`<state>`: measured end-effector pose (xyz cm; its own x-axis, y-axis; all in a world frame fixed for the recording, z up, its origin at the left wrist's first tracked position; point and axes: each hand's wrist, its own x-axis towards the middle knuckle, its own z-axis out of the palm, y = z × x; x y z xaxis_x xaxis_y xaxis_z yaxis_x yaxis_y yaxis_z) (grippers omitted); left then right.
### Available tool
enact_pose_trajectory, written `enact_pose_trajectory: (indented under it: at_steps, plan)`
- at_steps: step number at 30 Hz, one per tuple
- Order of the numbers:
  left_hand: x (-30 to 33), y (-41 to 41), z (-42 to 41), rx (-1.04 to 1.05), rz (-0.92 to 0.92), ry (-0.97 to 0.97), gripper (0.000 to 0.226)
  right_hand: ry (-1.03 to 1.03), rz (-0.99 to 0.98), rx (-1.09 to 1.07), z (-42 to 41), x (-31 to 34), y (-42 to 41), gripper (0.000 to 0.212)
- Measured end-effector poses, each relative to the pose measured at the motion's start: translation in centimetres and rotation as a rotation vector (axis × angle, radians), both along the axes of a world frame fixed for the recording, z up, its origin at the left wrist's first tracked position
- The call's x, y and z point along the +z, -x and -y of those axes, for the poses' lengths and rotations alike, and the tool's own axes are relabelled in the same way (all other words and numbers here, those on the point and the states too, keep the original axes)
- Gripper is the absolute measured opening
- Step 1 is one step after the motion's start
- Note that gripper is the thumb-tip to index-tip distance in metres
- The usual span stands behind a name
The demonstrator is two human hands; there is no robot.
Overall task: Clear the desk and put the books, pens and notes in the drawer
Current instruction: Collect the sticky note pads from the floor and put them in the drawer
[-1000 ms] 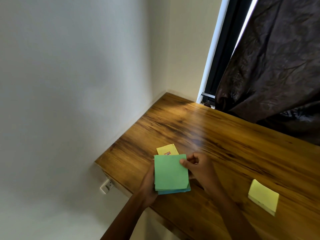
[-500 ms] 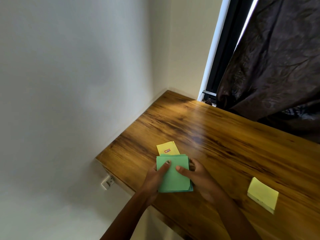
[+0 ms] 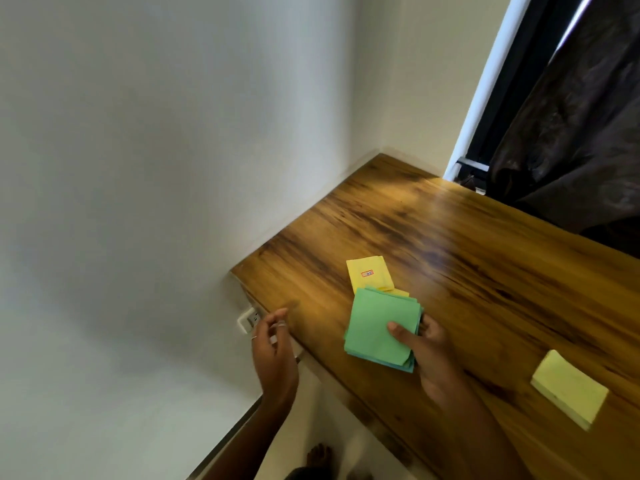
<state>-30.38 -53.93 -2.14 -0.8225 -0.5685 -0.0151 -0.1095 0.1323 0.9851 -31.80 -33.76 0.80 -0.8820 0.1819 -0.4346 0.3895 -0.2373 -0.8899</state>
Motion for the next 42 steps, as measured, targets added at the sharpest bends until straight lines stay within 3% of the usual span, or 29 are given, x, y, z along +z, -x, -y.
enact_pose_trajectory:
  at_steps: [3,8,16,17,20,23,28,36,42]
  plan:
    - [-3.0,-1.1,2.3,0.129,0.159,-0.061,0.024,0.042,0.000,-0.009,0.3,-0.4,-0.6,0.041]
    - [-6.6,0.6,4.2,-0.010,0.485,-0.358,0.045,0.007,-0.017,-0.025,1.0,-0.2,-2.0,0.041]
    - [-10.5,6.4,6.3,-0.170,0.580,-0.836,0.074,-0.069,-0.038,-0.183,2.8,0.1,-4.7,0.046]
    - [-11.0,6.6,6.3,-0.163,0.573,-0.895,0.078,-0.077,-0.047,-0.198,3.3,0.2,-5.1,0.050]
    - [-12.1,7.5,6.4,-0.164,0.578,-1.024,0.088,-0.101,-0.054,-0.249,4.9,0.1,-6.2,0.089]
    - [-12.1,7.5,6.6,-0.167,0.589,-1.066,0.083,-0.103,-0.044,-0.284,6.5,0.2,-7.7,0.077]
    - [-11.8,6.1,7.6,-0.213,0.620,-1.072,0.085,-0.111,-0.025,-0.355,8.5,1.3,-9.9,0.040]
    - [-12.5,2.1,11.9,-0.231,0.650,-1.130,0.080,-0.147,-0.003,-0.388,10.8,1.6,-11.3,0.040]
    - [-12.5,-2.0,16.0,-0.198,0.689,-1.066,0.073,-0.135,0.029,-0.339,13.1,1.2,-11.9,0.043]
